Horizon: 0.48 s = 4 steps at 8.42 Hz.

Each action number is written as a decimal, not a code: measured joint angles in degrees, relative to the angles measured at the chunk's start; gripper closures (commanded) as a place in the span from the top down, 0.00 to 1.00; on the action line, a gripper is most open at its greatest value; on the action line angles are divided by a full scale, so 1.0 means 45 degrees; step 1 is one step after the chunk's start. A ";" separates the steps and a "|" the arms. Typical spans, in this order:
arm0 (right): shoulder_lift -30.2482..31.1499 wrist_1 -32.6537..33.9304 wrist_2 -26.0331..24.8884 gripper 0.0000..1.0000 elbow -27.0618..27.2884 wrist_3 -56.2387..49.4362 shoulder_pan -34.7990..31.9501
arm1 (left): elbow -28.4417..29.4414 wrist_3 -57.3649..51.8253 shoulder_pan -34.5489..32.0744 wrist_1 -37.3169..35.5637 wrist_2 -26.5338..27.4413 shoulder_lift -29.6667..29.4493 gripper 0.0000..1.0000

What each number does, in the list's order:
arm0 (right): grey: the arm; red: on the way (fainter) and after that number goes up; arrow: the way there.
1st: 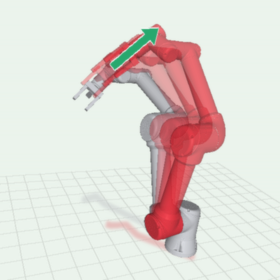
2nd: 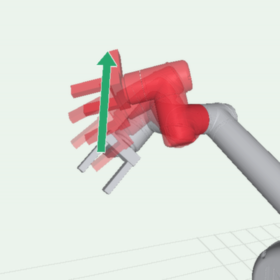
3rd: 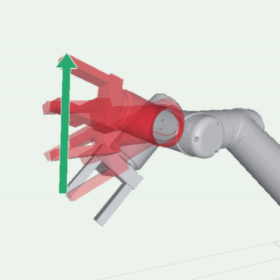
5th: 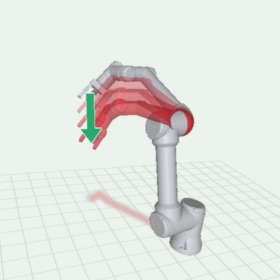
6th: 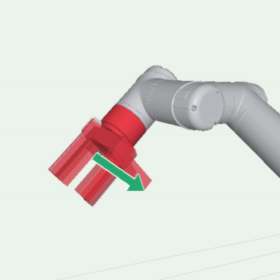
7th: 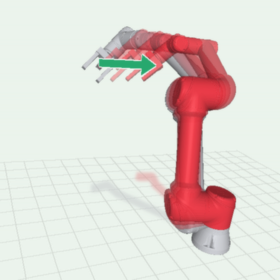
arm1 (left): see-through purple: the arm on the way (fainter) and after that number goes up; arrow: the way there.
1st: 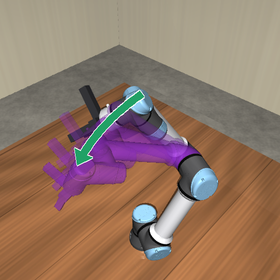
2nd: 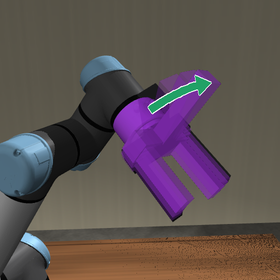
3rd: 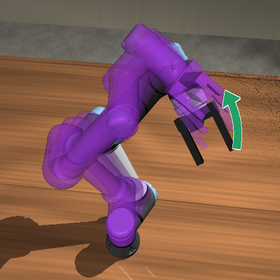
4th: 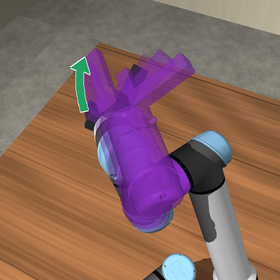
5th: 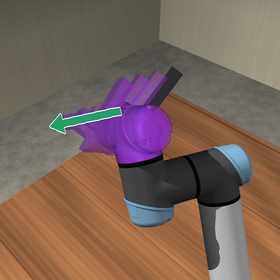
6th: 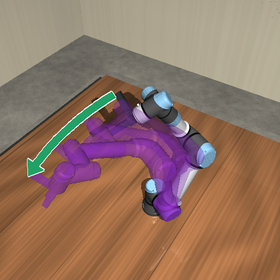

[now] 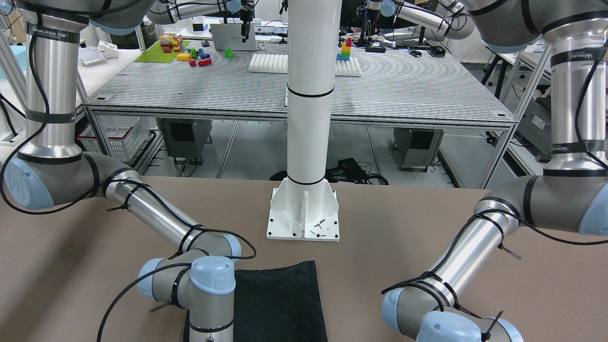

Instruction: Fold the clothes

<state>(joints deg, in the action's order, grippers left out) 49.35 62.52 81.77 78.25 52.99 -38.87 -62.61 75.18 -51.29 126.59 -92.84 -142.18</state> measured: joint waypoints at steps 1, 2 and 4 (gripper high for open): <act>-0.0523 -0.0690 -0.0457 0.88 -0.1312 -0.0192 -0.0111 | 0.0034 -0.0027 -0.0060 -0.0003 -0.0031 0.0004 0.95; -0.1021 -0.1062 -0.0792 0.82 -0.2377 -0.0382 -0.0200 | 0.0060 -0.0038 -0.0095 0.0001 -0.0044 0.0009 0.95; -0.1955 -0.1310 -0.1229 0.76 -0.4197 -0.0565 -0.0258 | 0.0079 -0.0046 -0.0129 -0.0003 -0.0052 0.0026 0.95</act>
<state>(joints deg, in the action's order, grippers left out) 40.55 56.63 76.24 59.36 50.45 -40.03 -62.26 74.98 -51.87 126.58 -93.07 -142.06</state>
